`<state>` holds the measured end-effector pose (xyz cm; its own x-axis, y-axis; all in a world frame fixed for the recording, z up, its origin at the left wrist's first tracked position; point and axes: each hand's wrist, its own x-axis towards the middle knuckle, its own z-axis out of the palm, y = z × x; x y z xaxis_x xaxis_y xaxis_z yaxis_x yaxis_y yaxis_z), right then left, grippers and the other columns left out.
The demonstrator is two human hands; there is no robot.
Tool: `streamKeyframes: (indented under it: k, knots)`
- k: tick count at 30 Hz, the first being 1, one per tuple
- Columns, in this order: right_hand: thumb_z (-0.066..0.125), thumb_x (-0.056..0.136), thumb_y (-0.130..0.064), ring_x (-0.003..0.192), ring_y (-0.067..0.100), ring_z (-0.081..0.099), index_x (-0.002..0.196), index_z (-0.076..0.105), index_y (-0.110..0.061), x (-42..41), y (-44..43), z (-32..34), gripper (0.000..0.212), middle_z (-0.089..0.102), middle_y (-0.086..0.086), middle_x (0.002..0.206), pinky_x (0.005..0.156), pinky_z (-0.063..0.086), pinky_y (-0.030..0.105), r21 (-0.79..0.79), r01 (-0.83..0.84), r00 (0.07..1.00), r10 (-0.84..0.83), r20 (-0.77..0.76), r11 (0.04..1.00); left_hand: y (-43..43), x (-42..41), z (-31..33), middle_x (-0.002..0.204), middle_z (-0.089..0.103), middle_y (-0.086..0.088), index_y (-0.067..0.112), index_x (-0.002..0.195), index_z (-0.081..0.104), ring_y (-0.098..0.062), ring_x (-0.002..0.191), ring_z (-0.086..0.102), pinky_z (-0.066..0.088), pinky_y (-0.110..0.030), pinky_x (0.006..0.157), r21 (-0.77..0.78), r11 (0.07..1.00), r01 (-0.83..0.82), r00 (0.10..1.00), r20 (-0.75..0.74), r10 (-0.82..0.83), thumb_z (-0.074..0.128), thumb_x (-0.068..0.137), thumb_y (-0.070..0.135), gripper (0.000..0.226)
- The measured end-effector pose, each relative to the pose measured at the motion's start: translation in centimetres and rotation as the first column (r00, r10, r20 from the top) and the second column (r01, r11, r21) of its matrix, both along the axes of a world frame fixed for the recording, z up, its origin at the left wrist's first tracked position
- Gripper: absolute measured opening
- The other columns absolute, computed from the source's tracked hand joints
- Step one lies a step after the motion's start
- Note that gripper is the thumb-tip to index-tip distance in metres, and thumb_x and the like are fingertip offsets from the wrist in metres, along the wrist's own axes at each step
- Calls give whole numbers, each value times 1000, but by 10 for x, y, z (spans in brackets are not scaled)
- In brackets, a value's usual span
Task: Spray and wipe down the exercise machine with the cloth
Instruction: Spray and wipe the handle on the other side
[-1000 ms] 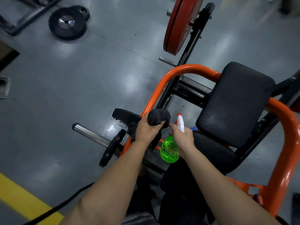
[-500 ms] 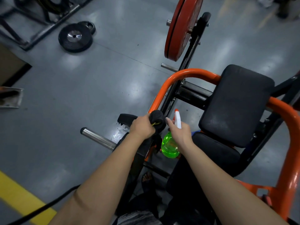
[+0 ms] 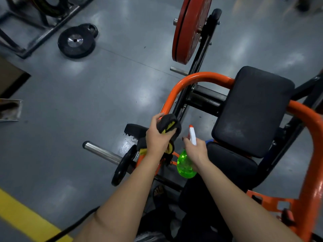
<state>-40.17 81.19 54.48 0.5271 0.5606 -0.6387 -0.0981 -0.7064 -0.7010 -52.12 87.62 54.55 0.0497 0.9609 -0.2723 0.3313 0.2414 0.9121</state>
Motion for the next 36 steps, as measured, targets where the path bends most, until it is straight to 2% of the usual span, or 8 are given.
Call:
streamKeyframes:
  k: [4, 7, 11, 16, 20, 27, 31, 36]
  knots:
    - [63, 95, -25, 64, 18, 46, 81, 63, -10, 3, -2, -4, 20, 52, 4, 69, 59, 38, 31, 4, 12, 1000, -12, -18, 1000, -2, 11, -31, 103, 73, 4, 22, 108, 68, -14, 103, 69, 55, -39, 101, -164, 977, -136, 987, 68, 149, 89, 76, 16, 38]
    - [63, 97, -24, 59, 15, 45, 80, 63, -15, 3, 2, -7, 19, 50, 0, 65, 54, 38, 28, 10, 1, 999, 0, -36, 1000, 3, 7, -40, 92, 71, 6, 19, 97, 69, -13, 94, 69, 55, -23, 85, -146, 986, -84, 996, -18, 83, 84, 81, 17, 22]
    - [63, 98, -22, 64, 17, 49, 80, 64, -18, 7, 3, -14, 18, 56, 4, 72, 60, 41, 31, 3, -28, 998, 28, -57, 1000, 22, -19, -54, 88, 75, 9, 24, 89, 73, -1, 89, 71, 56, -24, 85, -203, 949, 240, 966, -46, -254, 85, 76, 20, 18]
    - [61, 97, -19, 65, 18, 49, 87, 66, -2, 8, 4, -16, 21, 55, 5, 70, 61, 41, 32, -26, -93, 995, 93, -28, 995, 48, -33, -48, 97, 75, 0, 25, 94, 72, -17, 101, 71, 57, -38, 94, -372, 790, 487, 829, -87, -552, 79, 68, 37, 29]
    - [61, 96, -20, 66, 20, 49, 84, 65, -3, 5, 4, -14, 22, 53, 5, 68, 61, 40, 34, -38, -109, 994, 108, -25, 993, 47, -30, -40, 101, 74, -8, 17, 97, 70, -23, 102, 70, 57, -38, 92, -424, 787, 447, 872, 13, -488, 77, 81, 8, 20]
    - [61, 98, -18, 59, 16, 43, 74, 56, -15, -2, -8, -13, 25, 47, 1, 63, 56, 36, 31, -17, -77, 996, 76, -41, 997, 18, -21, -44, 97, 75, -7, 13, 97, 72, -22, 99, 71, 58, -35, 90, -310, 928, 209, 977, 27, -211, 77, 80, 2, 21]
    - [60, 97, -17, 58, 17, 42, 68, 49, -15, -10, -12, -12, 30, 45, 1, 61, 56, 36, 32, -12, -82, 997, 82, -11, 997, 5, -21, -28, 97, 70, -1, 16, 108, 66, -19, 94, 64, 47, -29, 81, -227, 958, 173, 947, -227, -225, 75, 88, 18, 21]
    - [60, 96, -18, 65, 21, 47, 77, 57, -11, -17, -16, -6, 20, 52, 8, 72, 58, 38, 32, -16, -8, 999, 7, -50, 1000, -3, -45, -1, 98, 70, -15, 20, 96, 55, -40, 96, 66, 55, -45, 87, -245, 890, 384, 675, -584, -451, 55, 98, 24, 4]
